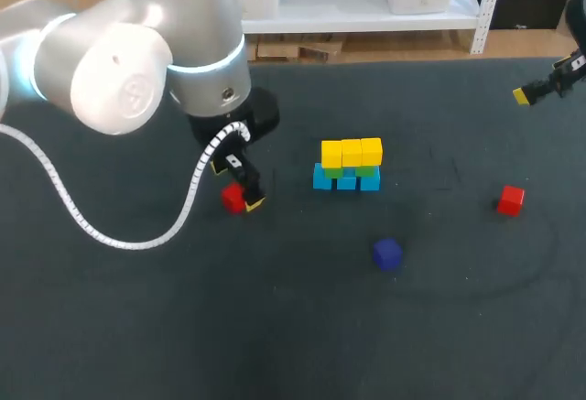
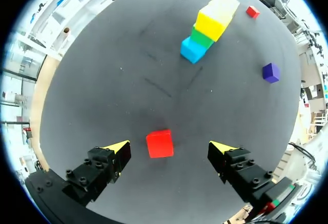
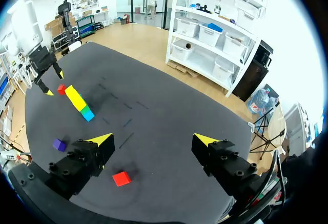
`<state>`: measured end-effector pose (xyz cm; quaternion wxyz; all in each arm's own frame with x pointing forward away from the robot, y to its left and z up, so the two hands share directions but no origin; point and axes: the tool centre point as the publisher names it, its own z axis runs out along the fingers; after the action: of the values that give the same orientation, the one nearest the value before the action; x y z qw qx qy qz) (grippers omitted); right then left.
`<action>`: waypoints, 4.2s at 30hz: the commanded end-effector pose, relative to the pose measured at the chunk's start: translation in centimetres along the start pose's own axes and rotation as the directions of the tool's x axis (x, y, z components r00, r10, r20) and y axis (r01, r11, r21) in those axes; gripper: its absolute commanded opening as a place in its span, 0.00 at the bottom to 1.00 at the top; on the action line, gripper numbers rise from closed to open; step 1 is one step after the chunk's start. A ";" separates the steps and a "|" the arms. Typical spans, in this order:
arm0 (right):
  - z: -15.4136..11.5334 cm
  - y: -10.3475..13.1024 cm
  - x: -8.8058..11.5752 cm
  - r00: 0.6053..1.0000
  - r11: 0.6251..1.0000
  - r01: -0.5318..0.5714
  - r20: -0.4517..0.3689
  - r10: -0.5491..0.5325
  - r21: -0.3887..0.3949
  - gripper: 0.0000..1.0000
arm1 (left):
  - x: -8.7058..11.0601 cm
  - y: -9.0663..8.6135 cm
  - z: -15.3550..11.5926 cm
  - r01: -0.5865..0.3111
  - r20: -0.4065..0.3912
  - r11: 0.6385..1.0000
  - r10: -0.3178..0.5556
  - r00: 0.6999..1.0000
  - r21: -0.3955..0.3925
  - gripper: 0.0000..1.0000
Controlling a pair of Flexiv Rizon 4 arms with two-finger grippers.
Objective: Place the blue cubes, place green cubes on the blue cubes, place the yellow cubes on the green cubes, then place the red cubes on the yellow cubes, and place purple cube on the red cubes.
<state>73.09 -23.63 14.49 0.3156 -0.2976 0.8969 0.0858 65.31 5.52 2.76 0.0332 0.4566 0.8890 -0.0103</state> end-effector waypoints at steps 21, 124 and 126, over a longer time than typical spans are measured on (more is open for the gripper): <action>-0.1 0.0 0.0 1.000 1.000 0.000 -0.001 0.000 0.001 1.00 | 0.3 1.4 2.9 0.038 -0.035 0.999 -0.037 0.999 0.025 0.49; -0.1 0.0 0.0 1.000 1.000 0.000 -0.001 0.000 0.001 1.00 | -16.0 -4.5 -5.1 -0.542 -0.018 0.840 0.543 0.840 0.035 0.05; -0.1 0.0 0.0 1.000 1.000 0.000 -0.001 0.000 0.001 1.00 | -15.9 -4.5 -5.1 -0.539 -0.013 0.842 0.539 0.842 0.039 0.05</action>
<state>73.09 -23.63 14.49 0.3156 -0.2976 0.8969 0.0858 70.72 -9.96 8.91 0.0154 0.6893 0.7243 -0.0084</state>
